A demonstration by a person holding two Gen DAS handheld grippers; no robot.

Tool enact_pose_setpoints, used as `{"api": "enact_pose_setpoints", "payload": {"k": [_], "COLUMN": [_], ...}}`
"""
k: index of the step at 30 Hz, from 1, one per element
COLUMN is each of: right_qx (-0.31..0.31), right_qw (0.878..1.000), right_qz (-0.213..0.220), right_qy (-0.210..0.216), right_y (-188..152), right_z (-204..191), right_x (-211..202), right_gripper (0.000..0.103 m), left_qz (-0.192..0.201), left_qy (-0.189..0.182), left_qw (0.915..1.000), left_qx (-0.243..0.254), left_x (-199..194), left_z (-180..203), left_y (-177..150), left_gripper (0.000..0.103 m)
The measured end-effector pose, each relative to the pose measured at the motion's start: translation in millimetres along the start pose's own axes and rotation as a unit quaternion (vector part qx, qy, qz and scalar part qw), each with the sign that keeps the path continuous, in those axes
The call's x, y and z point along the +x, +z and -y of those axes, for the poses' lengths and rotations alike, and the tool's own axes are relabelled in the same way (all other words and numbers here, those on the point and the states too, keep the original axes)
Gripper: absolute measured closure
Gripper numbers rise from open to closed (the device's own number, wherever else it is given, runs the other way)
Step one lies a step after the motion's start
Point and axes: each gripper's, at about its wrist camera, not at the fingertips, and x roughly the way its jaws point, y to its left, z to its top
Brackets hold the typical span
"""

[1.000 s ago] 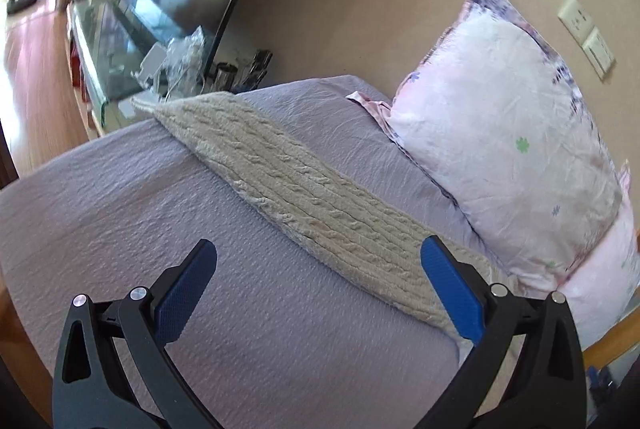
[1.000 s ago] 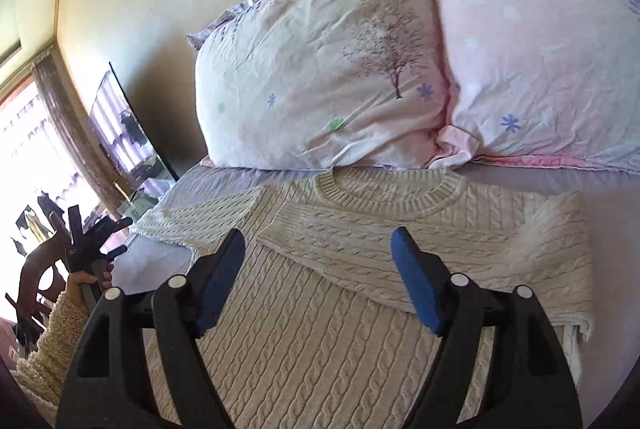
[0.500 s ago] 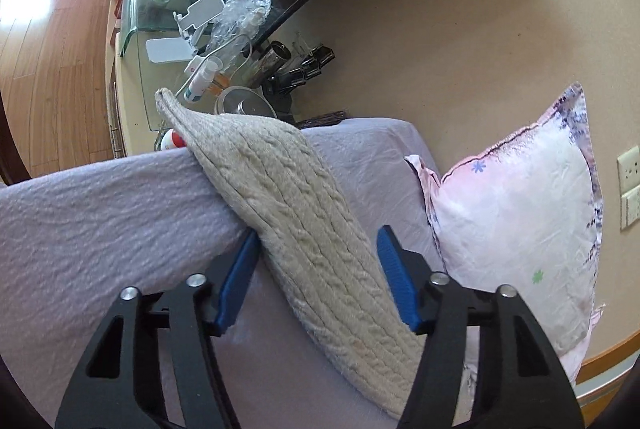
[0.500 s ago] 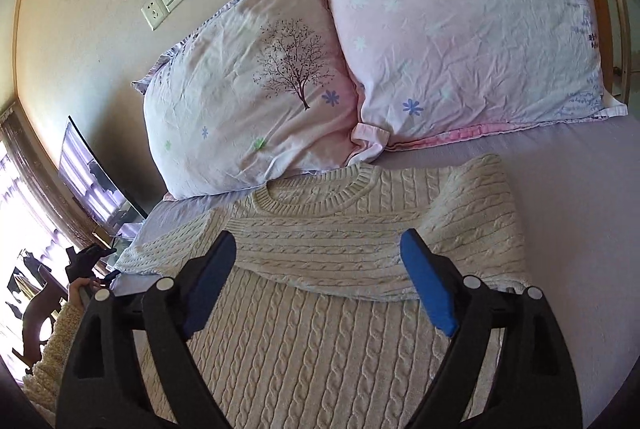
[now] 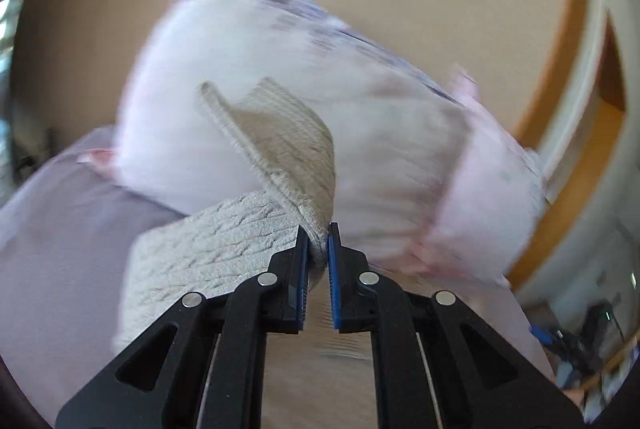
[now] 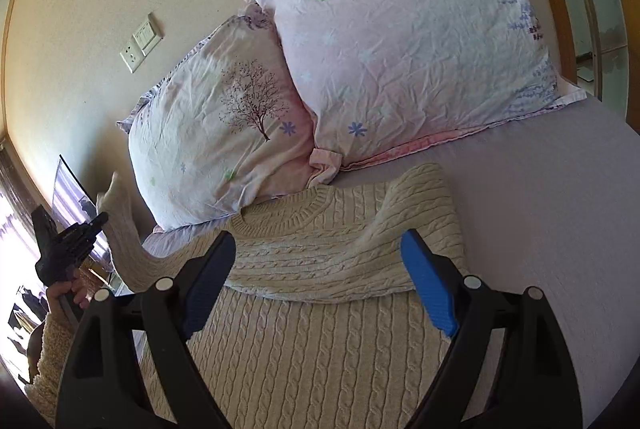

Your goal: Fold small clothes

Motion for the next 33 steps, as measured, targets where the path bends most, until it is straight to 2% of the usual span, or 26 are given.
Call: {"api": "enact_pose_setpoints", "payload": {"k": [2, 3, 4, 5, 6, 8, 10, 13, 15, 20, 23, 26, 28, 29, 31, 33], "right_qx": [0.009, 0.013, 0.017, 0.024, 0.029, 0.028, 0.031, 0.042, 0.048, 0.080, 0.088, 0.102, 0.117, 0.121, 0.112, 0.101], "right_qw": [1.000, 1.000, 1.000, 0.999, 0.999, 0.999, 0.998, 0.995, 0.991, 0.983, 0.981, 0.977, 0.970, 0.965, 0.961, 0.957], "right_qz": [-0.004, -0.009, -0.013, -0.019, -0.022, -0.027, -0.046, -0.089, -0.119, -0.168, -0.172, -0.183, -0.195, -0.200, -0.201, -0.209], "right_qy": [-0.002, -0.006, -0.008, -0.009, -0.011, -0.029, -0.040, -0.033, -0.030, -0.010, 0.011, 0.048, 0.090, 0.117, 0.153, 0.171], "right_y": [-2.9, -4.4, -6.5, -8.7, -10.4, -13.5, -17.8, -35.8, -52.9, -85.2, -95.5, -110.8, -124.7, -134.6, -149.1, -164.4], "right_z": [4.2, 6.7, 9.6, 14.3, 18.9, 28.3, 40.2, 57.8, 66.7, 79.2, 77.1, 76.1, 75.7, 73.4, 66.1, 58.8], "right_x": [2.3, 3.6, 3.9, 2.1, -1.4, -10.1, -15.3, -19.6, -19.8, -14.3, -21.8, -36.0, -48.4, -57.8, -76.5, -90.1], "right_gripper": [0.018, 0.018, 0.018, 0.018, 0.018, 0.018, 0.018, 0.018, 0.019, 0.040, 0.047, 0.056, 0.063, 0.066, 0.066, 0.066], "left_qz": [-0.065, -0.102, -0.130, -0.146, -0.153, -0.148, -0.124, -0.105, -0.107, -0.159, -0.188, -0.177, -0.178, -0.185, -0.194, -0.203], "left_qy": [-0.065, -0.080, -0.084, -0.084, -0.084, -0.073, -0.046, 0.005, 0.040, 0.048, 0.027, 0.004, -0.037, -0.066, -0.083, -0.099], "left_qw": [0.9934, 0.9864, 0.9794, 0.9740, 0.9716, 0.9754, 0.9842, 0.9904, 0.9914, 0.9858, 0.9798, 0.9819, 0.9790, 0.9741, 0.9703, 0.9671], "left_qx": [0.068, 0.101, 0.130, 0.151, 0.160, 0.147, 0.118, 0.089, 0.063, -0.028, -0.062, -0.066, -0.092, -0.112, -0.118, -0.117], "left_x": [47.6, 68.8, 84.0, 92.0, 92.4, 78.1, 49.1, -0.7, -25.9, -45.1, -44.2, -58.8, -72.2, -77.3, -91.3, -104.4], "left_z": [75.5, 103.6, 124.2, 135.9, 138.1, 122.2, 91.8, 40.2, 7.0, -48.4, -56.9, -55.1, -56.6, -56.9, -50.9, -40.3], "left_y": [-34.9, -54.6, -72.4, -87.2, -95.9, -97.9, -90.8, -84.1, -88.5, -119.5, -144.0, -159.5, -170.6, -177.7, -192.7, -207.2], "left_gripper": [0.081, 0.062, 0.055, 0.055, 0.055, 0.047, 0.023, 0.017, 0.014, 0.014, 0.015, 0.018, 0.028, 0.032, 0.049, 0.051]}}
